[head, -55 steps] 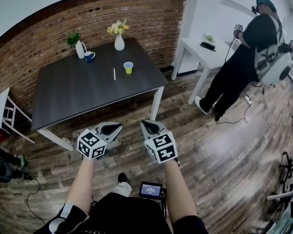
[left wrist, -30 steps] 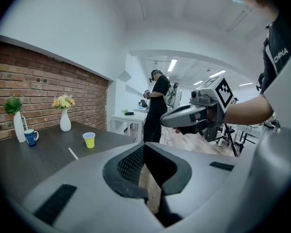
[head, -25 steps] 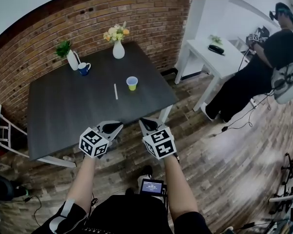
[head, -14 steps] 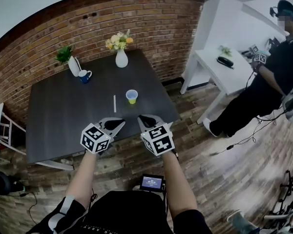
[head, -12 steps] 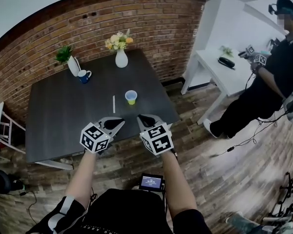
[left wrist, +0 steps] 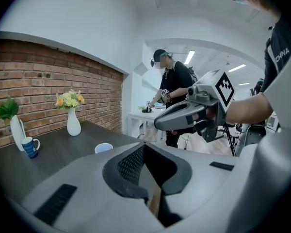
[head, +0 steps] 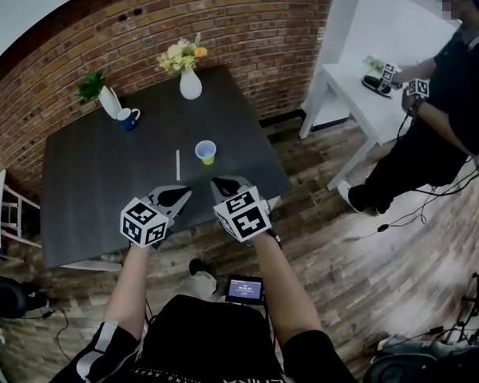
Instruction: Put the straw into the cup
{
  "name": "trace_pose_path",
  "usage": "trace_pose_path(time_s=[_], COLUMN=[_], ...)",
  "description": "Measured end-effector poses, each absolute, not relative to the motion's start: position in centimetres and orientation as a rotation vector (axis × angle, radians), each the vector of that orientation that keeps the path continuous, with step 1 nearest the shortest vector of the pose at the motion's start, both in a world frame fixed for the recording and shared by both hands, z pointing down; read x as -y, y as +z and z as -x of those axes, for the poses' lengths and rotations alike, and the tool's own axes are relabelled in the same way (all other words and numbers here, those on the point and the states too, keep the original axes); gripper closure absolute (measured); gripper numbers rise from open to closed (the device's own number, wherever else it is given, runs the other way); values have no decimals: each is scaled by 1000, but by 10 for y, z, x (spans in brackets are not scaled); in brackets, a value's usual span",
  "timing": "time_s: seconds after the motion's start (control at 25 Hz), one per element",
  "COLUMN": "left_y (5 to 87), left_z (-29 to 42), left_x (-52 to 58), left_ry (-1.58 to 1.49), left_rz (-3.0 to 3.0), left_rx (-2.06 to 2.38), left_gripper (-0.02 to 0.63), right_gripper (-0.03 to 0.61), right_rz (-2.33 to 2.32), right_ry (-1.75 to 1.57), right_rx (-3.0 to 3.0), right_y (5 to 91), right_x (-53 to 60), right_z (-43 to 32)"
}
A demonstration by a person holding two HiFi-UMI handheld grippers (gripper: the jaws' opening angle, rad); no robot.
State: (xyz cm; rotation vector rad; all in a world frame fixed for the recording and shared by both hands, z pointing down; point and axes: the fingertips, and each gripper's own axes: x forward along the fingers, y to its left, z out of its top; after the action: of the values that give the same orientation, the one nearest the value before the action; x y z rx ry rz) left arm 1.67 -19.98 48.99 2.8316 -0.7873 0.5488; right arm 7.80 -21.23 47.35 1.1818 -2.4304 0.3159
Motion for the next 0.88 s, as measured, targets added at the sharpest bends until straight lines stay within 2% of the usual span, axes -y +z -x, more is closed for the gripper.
trace_pose_path(time_s=[0.88], left_y=[523], left_z=[4], left_x=[355], left_ry=[569], left_rz=[-2820], left_rx=[771], left_gripper=[611], right_gripper=[572], right_rz=[-1212], right_ry=[407], right_rx=[2320], right_y=[504], right_x=[364], right_z=[-49])
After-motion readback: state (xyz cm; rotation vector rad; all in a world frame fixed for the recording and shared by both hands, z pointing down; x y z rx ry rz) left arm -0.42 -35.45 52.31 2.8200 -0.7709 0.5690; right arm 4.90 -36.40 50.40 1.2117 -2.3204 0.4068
